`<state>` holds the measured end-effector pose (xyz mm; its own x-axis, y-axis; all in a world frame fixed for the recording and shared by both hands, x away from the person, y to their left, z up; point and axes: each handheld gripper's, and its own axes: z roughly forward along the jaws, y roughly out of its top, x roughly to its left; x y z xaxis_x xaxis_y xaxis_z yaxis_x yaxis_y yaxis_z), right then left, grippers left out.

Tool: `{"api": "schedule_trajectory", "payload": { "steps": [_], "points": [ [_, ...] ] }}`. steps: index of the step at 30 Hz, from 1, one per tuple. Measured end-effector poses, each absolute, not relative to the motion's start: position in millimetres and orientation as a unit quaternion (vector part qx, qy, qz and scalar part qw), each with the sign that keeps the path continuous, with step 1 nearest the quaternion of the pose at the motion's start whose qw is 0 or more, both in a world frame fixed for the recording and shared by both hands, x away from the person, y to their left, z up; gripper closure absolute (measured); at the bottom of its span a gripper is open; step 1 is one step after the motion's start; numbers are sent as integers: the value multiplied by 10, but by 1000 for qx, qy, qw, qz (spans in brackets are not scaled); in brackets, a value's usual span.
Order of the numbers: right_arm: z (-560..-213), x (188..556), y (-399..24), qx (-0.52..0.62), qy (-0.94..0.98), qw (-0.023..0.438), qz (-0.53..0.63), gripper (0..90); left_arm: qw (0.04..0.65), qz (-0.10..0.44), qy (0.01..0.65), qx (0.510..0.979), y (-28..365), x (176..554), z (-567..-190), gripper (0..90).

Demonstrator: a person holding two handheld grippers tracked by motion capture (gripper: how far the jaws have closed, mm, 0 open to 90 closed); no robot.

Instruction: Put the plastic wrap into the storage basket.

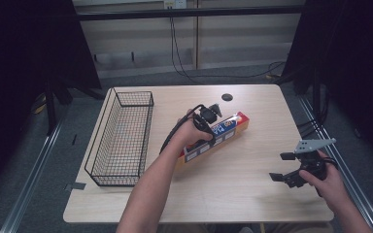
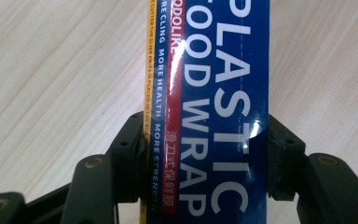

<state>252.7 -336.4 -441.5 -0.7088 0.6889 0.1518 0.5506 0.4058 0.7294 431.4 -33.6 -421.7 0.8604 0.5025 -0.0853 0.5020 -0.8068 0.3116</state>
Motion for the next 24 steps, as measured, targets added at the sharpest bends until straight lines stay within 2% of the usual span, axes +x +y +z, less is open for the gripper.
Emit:
{"api": "schedule_trajectory", "payload": {
  "steps": [24],
  "points": [
    [-4405,2525,-3372,372,831,87,404,55,177,6,328,928,1,4332,-3873,434]
  ]
}}
